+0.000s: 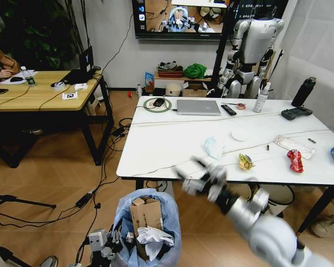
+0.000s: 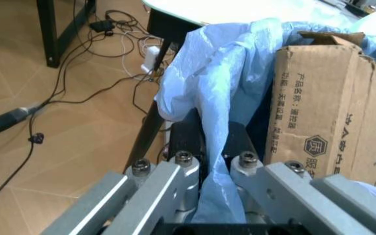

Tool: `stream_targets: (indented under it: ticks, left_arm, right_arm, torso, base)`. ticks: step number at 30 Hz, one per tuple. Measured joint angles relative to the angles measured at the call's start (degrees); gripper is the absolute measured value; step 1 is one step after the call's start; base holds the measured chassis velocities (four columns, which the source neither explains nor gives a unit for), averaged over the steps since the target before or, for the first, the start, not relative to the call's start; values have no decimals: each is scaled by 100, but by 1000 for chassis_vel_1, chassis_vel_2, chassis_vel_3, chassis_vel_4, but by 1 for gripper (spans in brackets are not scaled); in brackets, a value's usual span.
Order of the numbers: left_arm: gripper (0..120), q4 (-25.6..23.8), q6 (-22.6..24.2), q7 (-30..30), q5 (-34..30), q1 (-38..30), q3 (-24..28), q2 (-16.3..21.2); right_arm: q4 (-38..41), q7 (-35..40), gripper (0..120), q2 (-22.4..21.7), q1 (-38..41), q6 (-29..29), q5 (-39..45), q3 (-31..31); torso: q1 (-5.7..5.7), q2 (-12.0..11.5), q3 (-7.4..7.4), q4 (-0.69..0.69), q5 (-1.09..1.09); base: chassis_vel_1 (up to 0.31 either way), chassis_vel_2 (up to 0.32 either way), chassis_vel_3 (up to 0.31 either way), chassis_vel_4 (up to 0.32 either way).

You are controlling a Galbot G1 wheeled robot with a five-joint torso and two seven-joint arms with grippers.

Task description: Pick up the trash bin and place the trash from the table into it.

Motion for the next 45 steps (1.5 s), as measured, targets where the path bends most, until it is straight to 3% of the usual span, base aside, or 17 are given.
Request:
stream_targets:
  ticks: [3, 14, 28, 45]
  left_arm:
    - [1, -4, -26, 12, 17, 6, 14, -8]
    - [1, -25, -38, 18, 116, -6, 50, -51]
    - [1, -76, -39, 18, 139, -11, 9, -119]
    - [1, -129, -21, 9, 166, 52, -73, -180]
  right_arm:
    - [-692, 350, 100, 141, 314, -326, 175, 179]
    - [-1748, 1134, 100, 535, 1275, -1091, 946, -63]
    - [-3281, 1102, 100, 747, 1961, -1213, 938, -281]
    - [-4027, 782, 100, 1127, 2484, -1162, 999, -494]
  torso:
    - [0, 0, 0, -2, 1]
    - [0, 0, 0, 0, -1]
    - [0, 0, 0, -2, 1]
    - [0, 1, -1, -1, -1]
  base:
    - [0, 0, 0, 0]
    - [0, 0, 0, 0]
    - [0, 0, 0, 0]
    - [0, 0, 0, 0]
